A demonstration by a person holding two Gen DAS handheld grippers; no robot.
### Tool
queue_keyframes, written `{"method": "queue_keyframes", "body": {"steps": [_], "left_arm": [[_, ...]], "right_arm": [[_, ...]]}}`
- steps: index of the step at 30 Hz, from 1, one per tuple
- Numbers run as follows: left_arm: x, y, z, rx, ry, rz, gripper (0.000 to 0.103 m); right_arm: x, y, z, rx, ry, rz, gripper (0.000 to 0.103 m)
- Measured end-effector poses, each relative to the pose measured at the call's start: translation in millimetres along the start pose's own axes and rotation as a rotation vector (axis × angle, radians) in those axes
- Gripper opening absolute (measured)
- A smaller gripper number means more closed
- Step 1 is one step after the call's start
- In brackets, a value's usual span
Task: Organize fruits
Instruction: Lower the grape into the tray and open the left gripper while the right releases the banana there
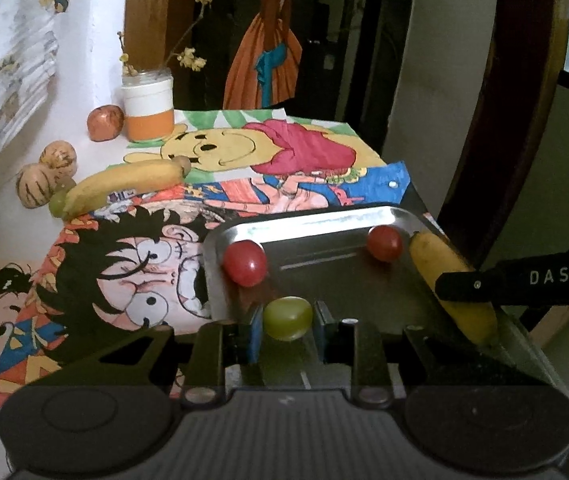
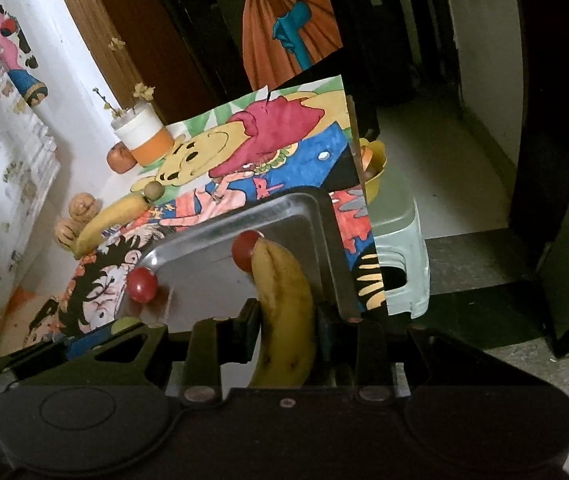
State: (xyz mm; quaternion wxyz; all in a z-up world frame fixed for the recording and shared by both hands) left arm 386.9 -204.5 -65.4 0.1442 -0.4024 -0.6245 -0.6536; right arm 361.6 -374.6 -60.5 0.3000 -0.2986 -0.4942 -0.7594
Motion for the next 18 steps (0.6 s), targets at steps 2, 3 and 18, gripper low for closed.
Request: {"method": "queue_keyframes", "body": {"steps": [2,3,18], "left_arm": [[-2,-2,0,0.003,0.001,0.01,0.029],[-3,-3,0,0.009,-0.002,0.016,0.029],[41,1,15,0.127,0.014,-0.045,0.077]], "right_arm": [[1,-1,1,0.01,-0.004,-0.002,0.032],[1,-1,1,0.013,-0.009,0.0,0.032],[34,-8,11,0.037,0.006,-0.042,0.039]]}}
Point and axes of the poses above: each gripper's, at about its wrist camera, not at the fingertips, and x roughly against the way its jaws point, z to its left, y to its top, the point moved 10 cm from there along -x, roughly the way its jaws point, and after that the axes turned 6 degrees about z, right-handed, at the moved point
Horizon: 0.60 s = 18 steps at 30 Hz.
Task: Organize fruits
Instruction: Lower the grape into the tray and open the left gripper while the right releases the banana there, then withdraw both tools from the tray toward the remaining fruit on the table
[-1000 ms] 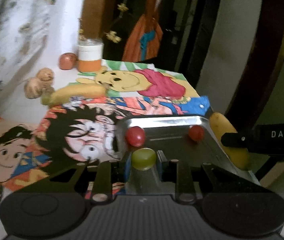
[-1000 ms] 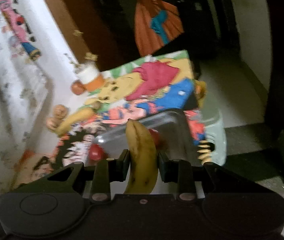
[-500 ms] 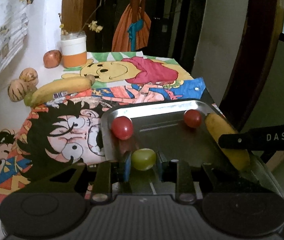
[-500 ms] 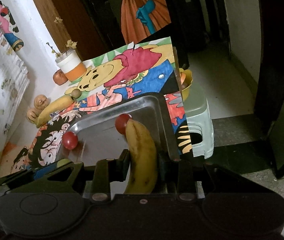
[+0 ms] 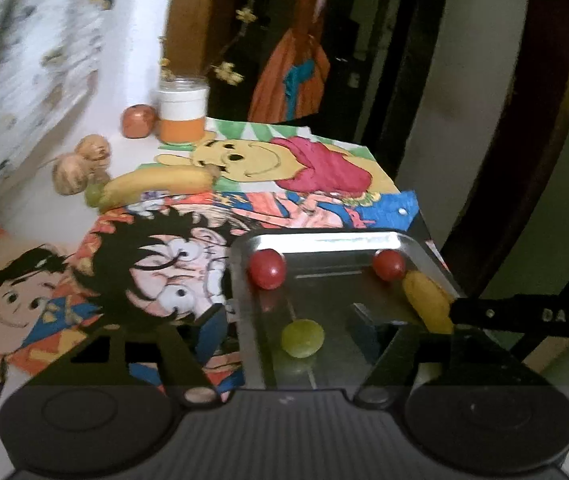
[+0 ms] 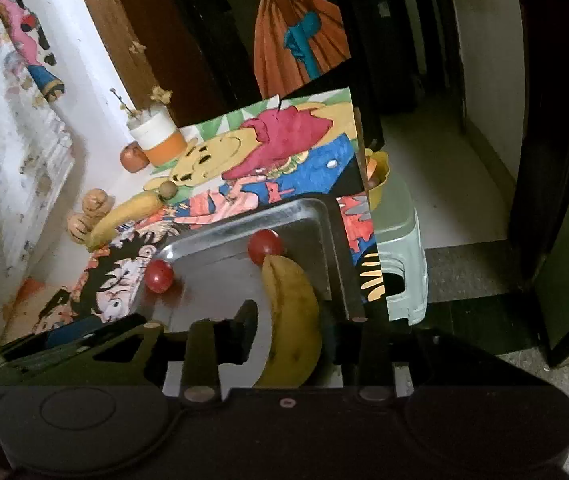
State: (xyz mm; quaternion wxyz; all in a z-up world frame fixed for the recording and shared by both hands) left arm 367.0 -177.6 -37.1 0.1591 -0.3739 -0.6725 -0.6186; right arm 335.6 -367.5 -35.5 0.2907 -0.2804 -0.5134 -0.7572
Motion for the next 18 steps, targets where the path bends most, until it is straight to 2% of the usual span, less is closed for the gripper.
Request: {"method": "queue_keyframes", "body": {"steps": [2,3,5,8,14,18], "left_arm": [[11,0,6,0.029,0.015,-0.016,0.088],[17,-1,10,0.043,0.021,-0.022,0.091],[30,-4,16,0.067,0.032,-0.027,0.102],[45,-13,24,0.073,0.047,-0.005,0.103],[74,-38,42,0.083,0.095,0.016,0.103],[91,-55,53,0.067,0.125,0.044,0.103]], "right_arm": [[9,-1,4,0.007,0.006,-0.012,0.045],[15,-2,6,0.013,0.009,-0.018,0.048],[25,-6,12,0.031,0.017,-0.022,0.064],[39,-15,21,0.065,0.027,-0.024,0.082],[61,-41,34,0.091,0.04,-0.005,0.099],[70,-64,43,0.109,0.049,0.032,0.102]]}}
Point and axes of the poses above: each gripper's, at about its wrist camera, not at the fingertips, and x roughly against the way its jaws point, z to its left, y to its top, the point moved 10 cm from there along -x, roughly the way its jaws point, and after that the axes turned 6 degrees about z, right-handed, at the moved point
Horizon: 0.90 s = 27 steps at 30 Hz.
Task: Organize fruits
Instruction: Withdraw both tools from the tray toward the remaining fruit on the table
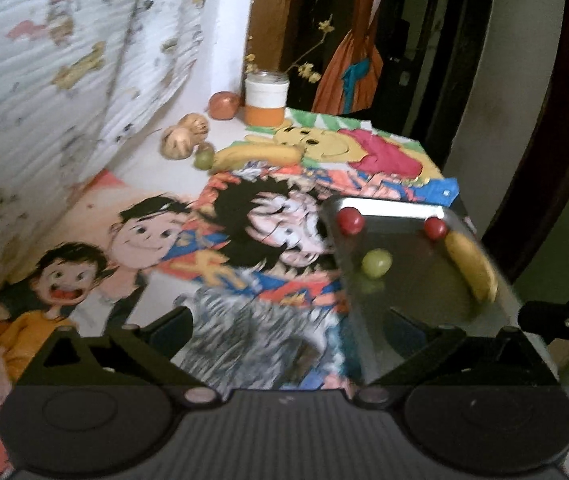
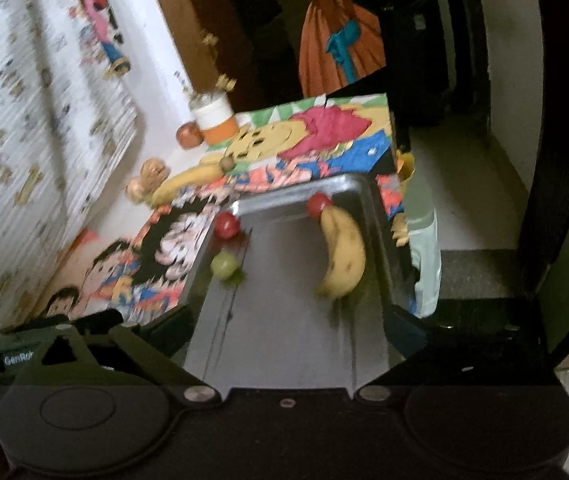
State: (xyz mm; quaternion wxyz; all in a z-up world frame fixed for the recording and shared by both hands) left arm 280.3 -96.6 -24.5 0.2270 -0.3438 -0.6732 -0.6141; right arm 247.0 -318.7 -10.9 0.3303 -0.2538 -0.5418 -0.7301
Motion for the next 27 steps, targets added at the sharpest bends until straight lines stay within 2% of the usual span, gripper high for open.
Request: {"method": "queue_keyframes", "body": {"steps": [4,9,14,16,21,27], "left_arm": [[9,-16,7,-0.022,-0.023,0.045,0.103],[20,-36,26,-0.054,-0.006,0.076,0.103],[23,-46,56,-0.025,0.017,0.103,0.103],[23,-49,67,-0.016,0.025,0.113,0.103],[25,-41,92,-0.019,0.053,0.108,0.103],[29,-7,107,-0.009,0.073,0.04,0.103]], "right_arm": [[6,-23,11,0.011,0.014,0.049,0.102],[18,-49,27,0.042,0.051,0.121,0.102],[14,-69,50,0.067,0.181,0.226,0.102],[8,-72,59,0.061,0.205,0.261,0.102],[1,-61,82,0.099,0.241,0.293,0.102],[1,-13,114,0.176,0.271,0.237,0.102]]}}
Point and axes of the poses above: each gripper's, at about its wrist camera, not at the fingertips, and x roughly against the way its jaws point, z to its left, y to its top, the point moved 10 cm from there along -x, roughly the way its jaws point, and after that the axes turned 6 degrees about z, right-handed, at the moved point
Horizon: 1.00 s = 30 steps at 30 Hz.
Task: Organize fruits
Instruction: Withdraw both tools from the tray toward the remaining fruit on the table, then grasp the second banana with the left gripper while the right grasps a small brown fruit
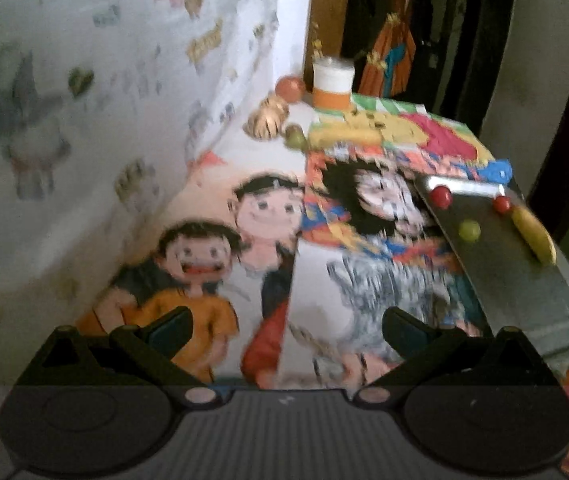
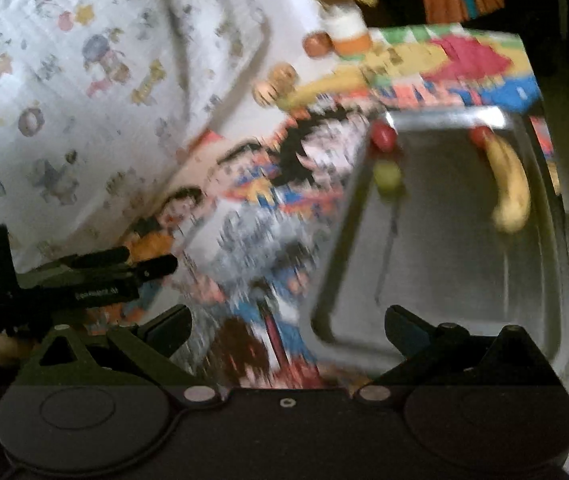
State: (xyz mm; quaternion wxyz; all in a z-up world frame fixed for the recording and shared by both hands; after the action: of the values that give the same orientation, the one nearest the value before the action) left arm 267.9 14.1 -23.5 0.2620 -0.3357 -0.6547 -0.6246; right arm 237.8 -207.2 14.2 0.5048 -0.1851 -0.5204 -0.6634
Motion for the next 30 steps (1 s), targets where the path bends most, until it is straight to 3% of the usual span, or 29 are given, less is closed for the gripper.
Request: {"method": "queue_keyframes", "body": {"steps": [8,16,23,30], "left_arm": [[-3,57,-1,-0.028,0.034,-0.11,0.103],[-13,102,-17,-0.124,0.074,-0.188,0.103],[-43,151,-42,-0.247,0.079,-0.287,0.103],[-97,189,-83,-0.452,0.043,-0.334,0.103]], "right_arm": [[14,101,13,0.024,0.003,-0.076,0.102],[16,196,4,-0.002,-0.011,-0.102,0.102],[-32,264,-40,-0.082,-0.068,-0.058,0.101],[-105,298,-91,-0.226,-0.067,-0.005,0.093]]}}
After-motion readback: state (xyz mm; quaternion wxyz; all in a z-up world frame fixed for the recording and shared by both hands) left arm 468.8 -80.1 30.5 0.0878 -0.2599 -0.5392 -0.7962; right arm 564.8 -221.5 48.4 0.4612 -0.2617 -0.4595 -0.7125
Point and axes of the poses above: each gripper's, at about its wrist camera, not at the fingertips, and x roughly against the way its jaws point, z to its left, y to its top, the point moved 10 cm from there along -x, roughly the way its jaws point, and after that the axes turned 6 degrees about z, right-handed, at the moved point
